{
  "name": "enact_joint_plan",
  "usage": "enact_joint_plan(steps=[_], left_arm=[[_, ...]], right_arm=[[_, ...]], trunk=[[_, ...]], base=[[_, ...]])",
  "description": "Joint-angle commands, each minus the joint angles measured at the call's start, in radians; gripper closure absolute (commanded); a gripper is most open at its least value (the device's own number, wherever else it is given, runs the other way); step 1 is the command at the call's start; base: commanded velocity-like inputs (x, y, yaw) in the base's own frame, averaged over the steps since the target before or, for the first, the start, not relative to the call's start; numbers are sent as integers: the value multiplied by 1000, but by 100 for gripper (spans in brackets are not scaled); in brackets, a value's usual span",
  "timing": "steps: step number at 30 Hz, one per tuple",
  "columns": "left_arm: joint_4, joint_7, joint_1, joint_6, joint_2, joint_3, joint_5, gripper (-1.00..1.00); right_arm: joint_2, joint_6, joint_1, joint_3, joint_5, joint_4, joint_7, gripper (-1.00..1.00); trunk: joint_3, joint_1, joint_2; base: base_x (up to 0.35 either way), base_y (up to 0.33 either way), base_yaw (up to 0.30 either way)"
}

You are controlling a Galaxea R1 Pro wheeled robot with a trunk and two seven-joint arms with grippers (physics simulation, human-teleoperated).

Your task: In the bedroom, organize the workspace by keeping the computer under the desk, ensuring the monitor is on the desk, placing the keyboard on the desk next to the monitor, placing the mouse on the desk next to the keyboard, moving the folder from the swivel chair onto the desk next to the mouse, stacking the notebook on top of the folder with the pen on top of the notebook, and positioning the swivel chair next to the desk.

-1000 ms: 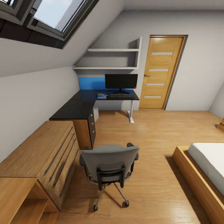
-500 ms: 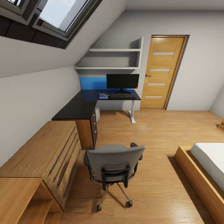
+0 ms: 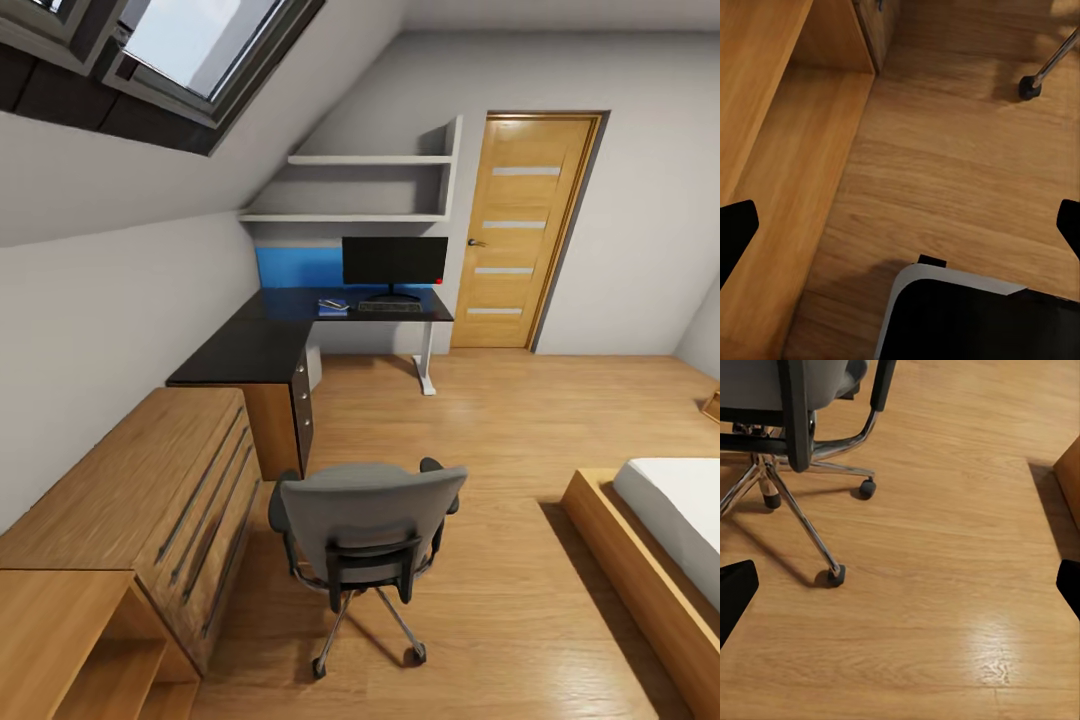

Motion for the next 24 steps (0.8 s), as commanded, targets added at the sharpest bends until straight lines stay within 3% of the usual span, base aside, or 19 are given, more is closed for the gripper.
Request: enact_joint_plan(steps=[1, 10, 11, 15, 24], left_arm=[[-2, 3, 1, 0, 0, -9, 9, -100], [-2, 2, 1, 5, -1, -10, 10, -100], [-20, 6, 1, 134, 0, -9, 10, -100], [-44, 6, 1, 197, 1, -8, 10, -100], [-46, 5, 1, 183, -1, -8, 10, -100]], right_arm=[[1, -2, -1, 9, -4, 1, -6, -100], [2, -2, -1, 11, -2, 1, -6, -100], [2, -2, -1, 9, -2, 1, -6, -100], [2, -1, -1, 8, -3, 1, -6, -100], [5, -1, -1, 11, -3, 1, -6, -100]], trunk=[[-4, 4, -8], [-33, 39, -71], [-36, 43, -78], [-48, 58, -106], [-77, 92, -169]], base=[[0, 0, 0], [0, 0, 0], [0, 0, -103], [0, 0, -201], [0, 0, -50]])
